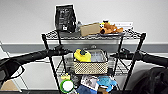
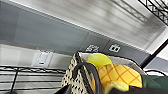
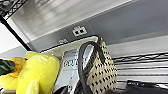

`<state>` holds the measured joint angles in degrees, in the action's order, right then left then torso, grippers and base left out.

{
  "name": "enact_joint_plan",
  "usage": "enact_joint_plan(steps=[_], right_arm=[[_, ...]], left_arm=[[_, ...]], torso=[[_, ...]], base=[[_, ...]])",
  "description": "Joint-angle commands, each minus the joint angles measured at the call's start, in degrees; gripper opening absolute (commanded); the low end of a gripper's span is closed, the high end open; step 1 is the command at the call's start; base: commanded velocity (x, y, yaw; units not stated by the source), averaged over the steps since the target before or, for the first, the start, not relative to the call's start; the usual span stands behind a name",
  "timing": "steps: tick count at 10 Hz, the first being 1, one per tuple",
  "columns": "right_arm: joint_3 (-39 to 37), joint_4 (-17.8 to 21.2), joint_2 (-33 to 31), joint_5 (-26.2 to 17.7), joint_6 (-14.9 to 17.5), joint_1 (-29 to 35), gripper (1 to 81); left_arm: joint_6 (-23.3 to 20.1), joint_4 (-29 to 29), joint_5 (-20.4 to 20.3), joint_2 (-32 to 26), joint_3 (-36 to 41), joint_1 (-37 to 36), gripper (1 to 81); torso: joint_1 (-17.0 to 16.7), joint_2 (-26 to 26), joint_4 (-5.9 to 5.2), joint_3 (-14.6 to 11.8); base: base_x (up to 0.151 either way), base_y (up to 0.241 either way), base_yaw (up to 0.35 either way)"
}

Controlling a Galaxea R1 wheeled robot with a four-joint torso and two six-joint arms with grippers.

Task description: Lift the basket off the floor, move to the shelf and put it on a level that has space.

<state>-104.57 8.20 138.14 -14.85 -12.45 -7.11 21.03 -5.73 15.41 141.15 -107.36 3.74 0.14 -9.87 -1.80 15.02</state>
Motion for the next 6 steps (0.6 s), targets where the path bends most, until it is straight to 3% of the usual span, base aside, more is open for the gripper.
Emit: enact_joint_plan(steps=[1,6], right_arm=[[7.5,0.7,-6.3,1.1,-1.7,8.1,81.1],[21.4,1.0,-18.6,1.5,-4.2,3.5,81.1]], left_arm=[[2.1,-0.2,-0.2,-6.0,7.7,-7.8,81.1],[4.2,-0.1,-0.4,-19.9,26.0,-3.3,81.1]], torso=[[0.0,0.0,0.0,0.0],[0.0,0.0,0.0,0.0]], base=[[0.0,0.0,0.0],[0.0,0.0,0.0]])
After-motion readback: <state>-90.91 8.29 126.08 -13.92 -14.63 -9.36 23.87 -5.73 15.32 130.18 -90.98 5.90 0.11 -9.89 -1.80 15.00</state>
